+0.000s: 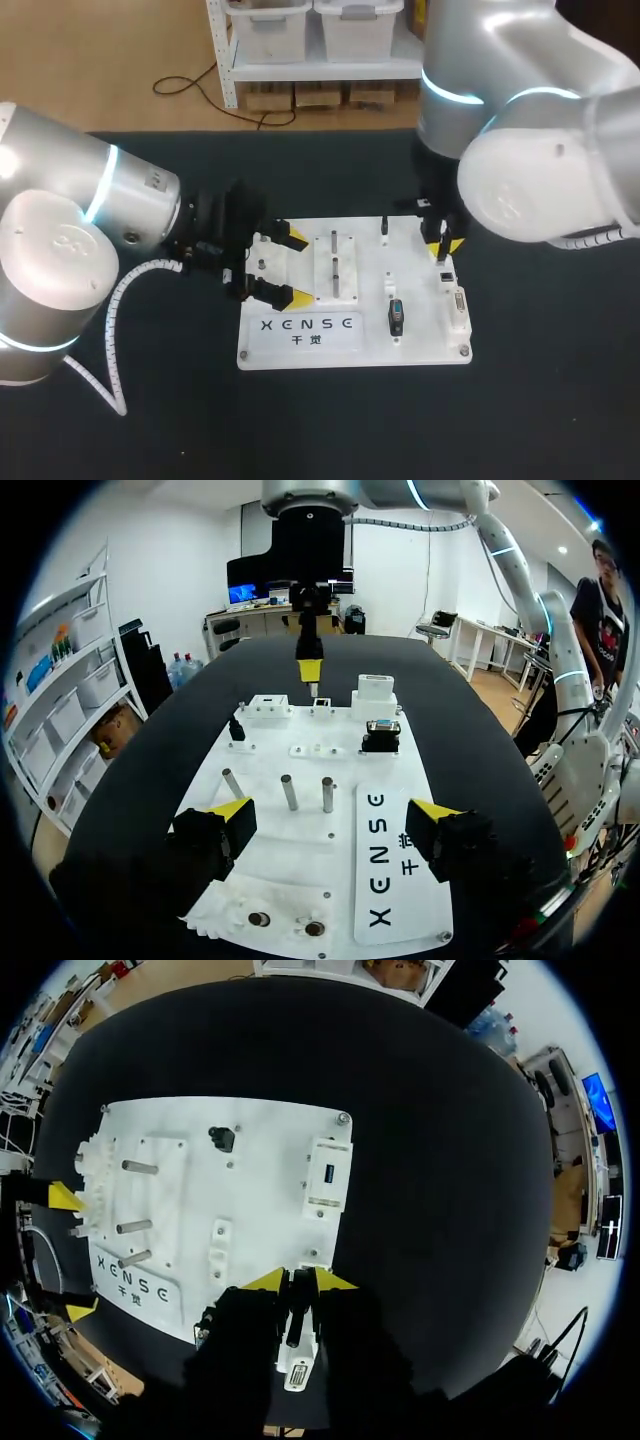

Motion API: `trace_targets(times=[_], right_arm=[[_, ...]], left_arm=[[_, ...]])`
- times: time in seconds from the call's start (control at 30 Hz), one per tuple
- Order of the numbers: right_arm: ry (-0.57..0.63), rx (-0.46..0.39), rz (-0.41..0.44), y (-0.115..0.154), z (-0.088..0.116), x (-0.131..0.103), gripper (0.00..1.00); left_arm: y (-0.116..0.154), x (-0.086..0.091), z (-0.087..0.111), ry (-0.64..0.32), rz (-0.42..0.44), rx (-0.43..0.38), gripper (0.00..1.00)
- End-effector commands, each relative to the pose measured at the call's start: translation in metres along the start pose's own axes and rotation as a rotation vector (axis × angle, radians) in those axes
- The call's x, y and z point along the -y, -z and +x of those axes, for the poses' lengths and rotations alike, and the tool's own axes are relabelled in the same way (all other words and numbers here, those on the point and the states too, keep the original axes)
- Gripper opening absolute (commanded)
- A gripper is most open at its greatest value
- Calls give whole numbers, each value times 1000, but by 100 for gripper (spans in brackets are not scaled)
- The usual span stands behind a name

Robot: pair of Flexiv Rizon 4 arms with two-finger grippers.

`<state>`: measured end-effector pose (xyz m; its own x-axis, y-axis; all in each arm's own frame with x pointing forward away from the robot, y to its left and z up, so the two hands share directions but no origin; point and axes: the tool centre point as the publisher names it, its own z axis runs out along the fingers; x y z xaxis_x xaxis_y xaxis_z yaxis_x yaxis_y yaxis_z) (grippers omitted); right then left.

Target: Insert the Ethernet cable into its matching sockets.

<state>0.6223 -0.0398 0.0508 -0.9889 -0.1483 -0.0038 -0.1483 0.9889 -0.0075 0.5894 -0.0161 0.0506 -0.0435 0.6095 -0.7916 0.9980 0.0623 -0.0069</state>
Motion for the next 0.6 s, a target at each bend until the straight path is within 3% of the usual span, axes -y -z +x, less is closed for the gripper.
trace_targets(times=[0.03,0.6], right_arm=[[-2,4,-1,-2,3,1,0],[1,-22,11,-12,8,7,0]], left_arm=[[0,0,2,-3,-1,6,100],[0,0,2,-3,-1,6,100]])
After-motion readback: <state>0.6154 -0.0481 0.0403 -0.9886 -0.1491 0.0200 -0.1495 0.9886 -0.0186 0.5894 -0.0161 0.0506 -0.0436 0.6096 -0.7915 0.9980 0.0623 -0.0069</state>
